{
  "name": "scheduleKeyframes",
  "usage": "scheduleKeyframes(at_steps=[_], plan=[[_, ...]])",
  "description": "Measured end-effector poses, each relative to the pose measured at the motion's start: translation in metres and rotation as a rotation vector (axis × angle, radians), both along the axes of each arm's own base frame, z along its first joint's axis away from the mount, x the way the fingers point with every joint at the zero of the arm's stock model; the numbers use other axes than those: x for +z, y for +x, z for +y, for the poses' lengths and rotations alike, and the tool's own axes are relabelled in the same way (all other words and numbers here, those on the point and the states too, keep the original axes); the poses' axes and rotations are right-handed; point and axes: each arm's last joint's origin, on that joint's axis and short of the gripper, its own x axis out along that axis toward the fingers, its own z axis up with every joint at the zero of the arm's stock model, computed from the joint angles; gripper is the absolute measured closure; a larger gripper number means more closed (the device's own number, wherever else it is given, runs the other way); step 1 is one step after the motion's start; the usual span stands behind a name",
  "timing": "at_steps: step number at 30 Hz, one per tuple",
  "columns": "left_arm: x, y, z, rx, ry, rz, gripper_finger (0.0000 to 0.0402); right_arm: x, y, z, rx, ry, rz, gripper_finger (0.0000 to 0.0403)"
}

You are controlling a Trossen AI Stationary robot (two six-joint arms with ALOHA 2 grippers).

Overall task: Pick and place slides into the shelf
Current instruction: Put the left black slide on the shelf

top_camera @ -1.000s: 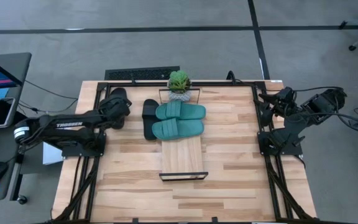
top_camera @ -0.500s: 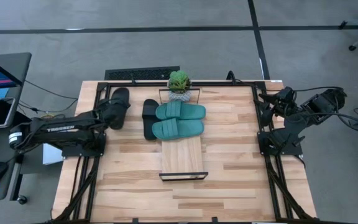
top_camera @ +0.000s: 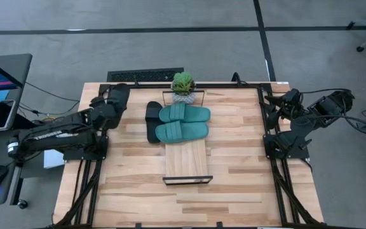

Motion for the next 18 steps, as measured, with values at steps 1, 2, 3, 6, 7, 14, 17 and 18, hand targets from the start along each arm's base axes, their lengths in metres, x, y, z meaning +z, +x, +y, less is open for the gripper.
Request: scheduleKeyframes(at_steps=[1,2,3,6,7,14,17,18], plan=[[0.003,-0.001,-0.001,-0.022,0.003,0.003,0.0401,0.000,0.000,0.000,-0.002,0.004,-0.003,0.0237],[0.005,-0.002,-0.002,-0.050,0.004,0.003,0.0401,0.000,0.000,0.000,-0.003,0.006,-0.005,0.0237],[0.007,-0.003,-0.003,-0.081,0.002,0.001,0.0401,0.000,0.000,0.000,-0.005,0.009,-0.008,0.0237],[0.012,-0.005,-0.005,-0.169,-0.001,-0.006,0.0401,0.000,0.000,0.000,-0.010,0.022,-0.019,0.0237],[0.013,-0.005,-0.006,-0.197,-0.002,-0.010,0.0401,0.000,0.000,0.000,-0.011,0.024,-0.020,0.0237],[0.035,-0.009,-0.012,-0.369,0.017,-0.065,0.0401,0.000,0.000,0.000,-0.025,0.058,-0.047,0.0237],[0.047,-0.011,-0.014,-0.427,0.040,-0.083,0.0401,0.000,0.000,0.000,-0.027,0.063,-0.050,0.0237],[0.051,-0.011,-0.014,-0.445,0.046,-0.089,0.0401,0.000,0.000,0.000,-0.026,0.064,-0.049,0.0237]])
